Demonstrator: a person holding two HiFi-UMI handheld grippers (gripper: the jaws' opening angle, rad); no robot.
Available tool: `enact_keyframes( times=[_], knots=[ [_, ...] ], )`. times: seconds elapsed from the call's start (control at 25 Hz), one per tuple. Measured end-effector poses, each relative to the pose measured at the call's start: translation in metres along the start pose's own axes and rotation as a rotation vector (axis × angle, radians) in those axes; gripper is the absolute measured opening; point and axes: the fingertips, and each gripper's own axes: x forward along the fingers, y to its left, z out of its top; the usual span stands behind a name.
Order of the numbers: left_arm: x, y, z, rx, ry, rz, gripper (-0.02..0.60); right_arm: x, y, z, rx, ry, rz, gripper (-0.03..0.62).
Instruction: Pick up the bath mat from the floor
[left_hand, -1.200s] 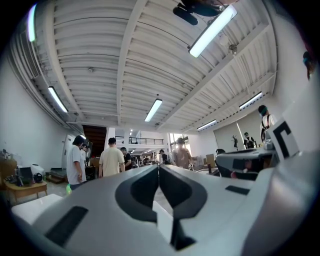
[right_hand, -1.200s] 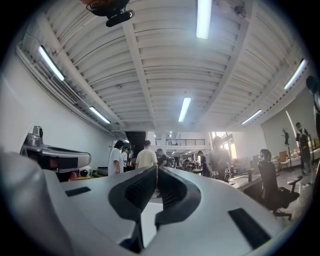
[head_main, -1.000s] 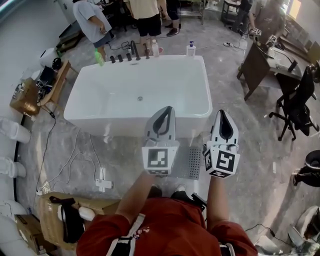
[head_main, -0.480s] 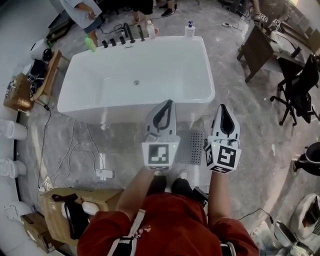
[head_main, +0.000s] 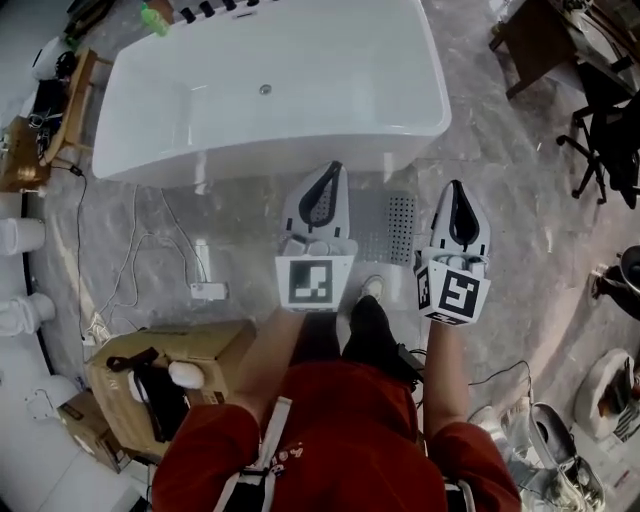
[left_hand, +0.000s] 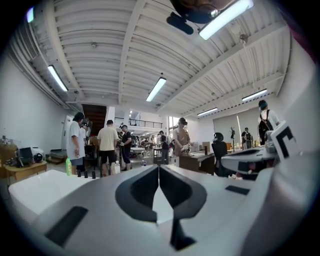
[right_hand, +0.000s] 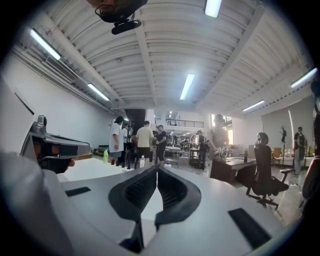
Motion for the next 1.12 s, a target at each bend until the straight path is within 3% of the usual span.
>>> enact_keyframes(
  times=[0.32,0.52,0.76,1.12],
  knots=[
    [-0.009,0.004,-0.088,0.001,0.091,-0.028,0.015,-0.005,0.006,-0.086,0.015,0.056,0.0,0.013],
    [-0.007,0.0,-0.139,0.013,0.091,-0.051,0.015,-0.006,0.014,-0.143,0.019,0.09,0.02,0.012],
    [-0.021,-0.009,-0.228,0.037,0.212,-0.086,0.015,-0.014,0.027,-0.223,0.029,0.167,0.05,0.012],
    [-0.048,-0.022,-0.372,-0.046,0.355,-0.079,0.015,-0.04,0.04,-0.364,0.011,0.319,0.088,0.012]
  ],
)
